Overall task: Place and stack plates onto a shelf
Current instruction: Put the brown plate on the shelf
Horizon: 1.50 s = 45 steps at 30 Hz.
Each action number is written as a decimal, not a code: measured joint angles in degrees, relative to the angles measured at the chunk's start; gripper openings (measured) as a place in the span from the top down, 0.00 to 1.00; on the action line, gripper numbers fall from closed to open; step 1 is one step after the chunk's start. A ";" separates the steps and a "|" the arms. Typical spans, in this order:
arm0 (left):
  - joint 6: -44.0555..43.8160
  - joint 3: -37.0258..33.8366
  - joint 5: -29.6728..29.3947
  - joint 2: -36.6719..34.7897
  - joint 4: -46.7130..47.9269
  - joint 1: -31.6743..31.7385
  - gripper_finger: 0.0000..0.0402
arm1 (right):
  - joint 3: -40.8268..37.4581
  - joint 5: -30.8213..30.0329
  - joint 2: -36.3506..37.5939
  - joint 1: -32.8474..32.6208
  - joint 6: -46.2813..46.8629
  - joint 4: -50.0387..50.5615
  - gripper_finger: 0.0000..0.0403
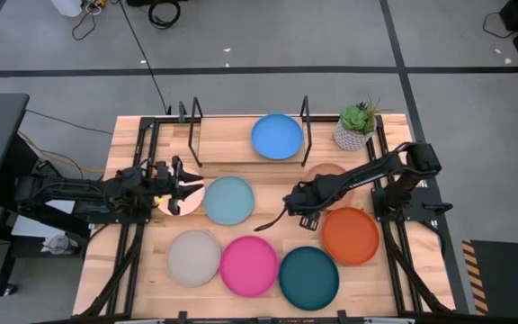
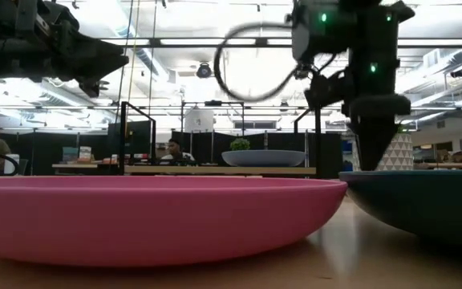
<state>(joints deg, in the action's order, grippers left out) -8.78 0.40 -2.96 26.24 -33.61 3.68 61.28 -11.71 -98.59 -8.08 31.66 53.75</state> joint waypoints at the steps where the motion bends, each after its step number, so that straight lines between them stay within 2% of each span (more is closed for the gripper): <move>1: -0.02 0.00 0.00 0.00 -0.15 0.00 0.69 | 0.02 0.05 -0.53 0.39 0.37 0.67 0.51; 10: 0.26 0.00 -0.02 0.00 -0.15 0.00 0.69 | -0.60 2.59 -1.48 4.80 0.88 2.16 0.58; 18: 0.37 0.00 0.00 0.00 -0.04 0.00 0.69 | -2.78 7.16 -1.50 7.22 -1.20 -2.04 0.67; 29: 0.37 0.00 0.00 0.00 -0.02 0.00 0.69 | -2.85 12.49 -1.48 7.15 -3.12 -4.50 0.96; 38: 0.42 0.00 0.00 0.00 -0.11 -0.01 0.69 | -0.18 12.69 -0.19 6.00 -3.77 -2.17 0.96; 45: 0.46 0.00 0.00 0.00 -0.09 -0.02 0.69 | 6.57 14.24 -0.17 -0.15 -14.49 -3.00 0.96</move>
<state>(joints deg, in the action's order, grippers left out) -8.32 0.40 -2.96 26.24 -33.69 3.66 67.84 2.53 -98.76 -8.23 17.17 50.75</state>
